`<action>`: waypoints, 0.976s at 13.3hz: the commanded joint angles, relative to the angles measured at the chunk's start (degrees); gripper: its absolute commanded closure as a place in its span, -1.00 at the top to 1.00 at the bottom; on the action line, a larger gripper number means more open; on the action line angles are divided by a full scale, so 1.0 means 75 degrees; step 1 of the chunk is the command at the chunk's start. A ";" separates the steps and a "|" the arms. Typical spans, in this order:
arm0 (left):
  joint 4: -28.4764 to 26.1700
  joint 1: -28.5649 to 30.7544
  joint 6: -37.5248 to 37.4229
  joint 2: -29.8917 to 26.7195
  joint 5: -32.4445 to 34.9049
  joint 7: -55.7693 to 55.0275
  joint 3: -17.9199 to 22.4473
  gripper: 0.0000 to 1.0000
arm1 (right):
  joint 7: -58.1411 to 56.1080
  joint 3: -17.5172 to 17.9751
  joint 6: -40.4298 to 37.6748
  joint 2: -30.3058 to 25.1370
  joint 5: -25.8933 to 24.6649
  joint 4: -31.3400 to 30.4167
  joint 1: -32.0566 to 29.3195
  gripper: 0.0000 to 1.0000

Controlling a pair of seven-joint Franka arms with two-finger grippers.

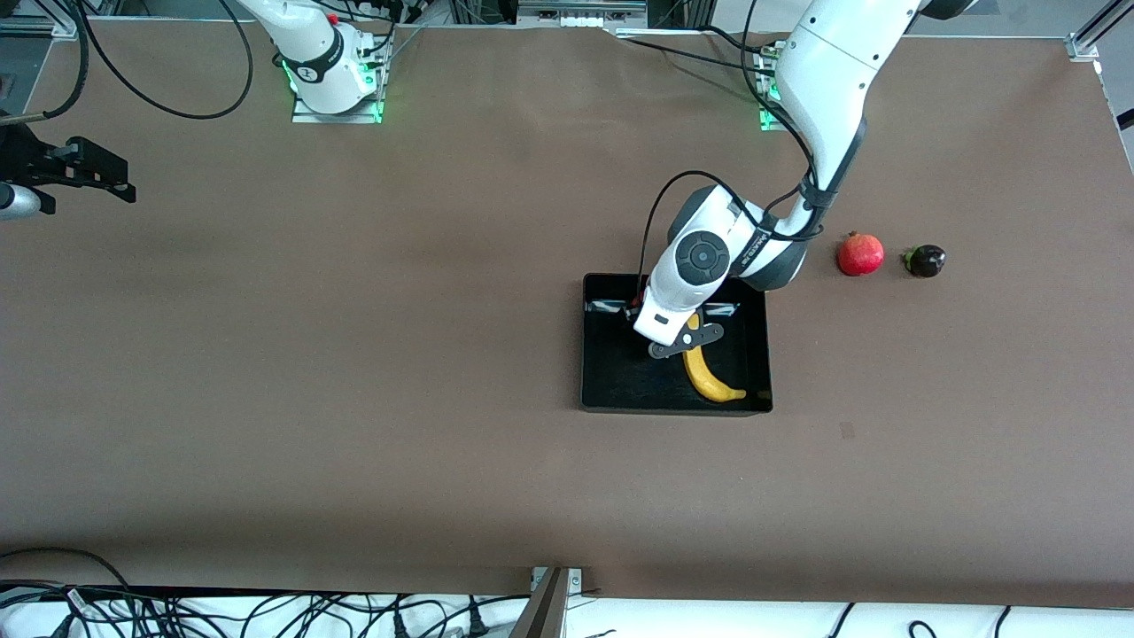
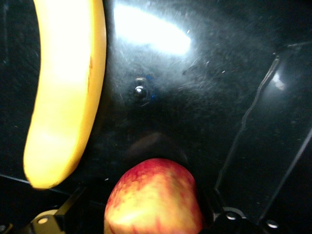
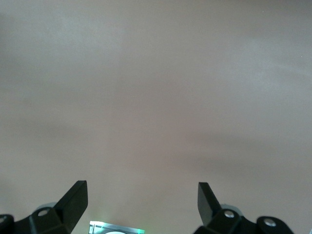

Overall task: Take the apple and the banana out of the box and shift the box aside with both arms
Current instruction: 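Lower the left gripper and close it on the red apple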

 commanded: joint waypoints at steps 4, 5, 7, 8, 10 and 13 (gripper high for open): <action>-0.0133 -0.0095 0.0150 -0.0034 0.0060 -0.0350 0.0016 1.00 | 0.0037 0.0048 -0.0192 -0.0044 0.0147 0.0059 -0.0045 1.00; -0.0133 -0.0130 0.0149 -0.0035 0.0060 -0.0443 0.0004 1.00 | 0.0026 0.0036 -0.0227 -0.0044 0.0147 0.0059 -0.0045 1.00; -0.0121 -0.0142 0.0138 -0.0070 0.0060 -0.0491 0.0004 1.00 | 0.0025 0.0036 -0.0228 -0.0044 0.0136 0.0059 -0.0045 1.00; -0.0133 -0.0142 0.0138 -0.0070 0.0060 -0.0514 -0.0089 1.00 | 0.0025 0.0036 -0.0228 -0.0044 0.0135 0.0059 -0.0045 1.00; -0.0133 -0.0142 0.0138 -0.0058 0.0060 -0.0667 -0.0136 1.00 | 0.0025 0.0048 -0.0228 -0.0044 0.0147 0.0059 -0.0045 1.00; -0.0133 -0.0142 0.0126 -0.0058 0.0060 -0.0702 -0.0148 1.00 | 0.0025 0.0036 -0.0228 -0.0044 0.0135 0.0059 -0.0045 1.00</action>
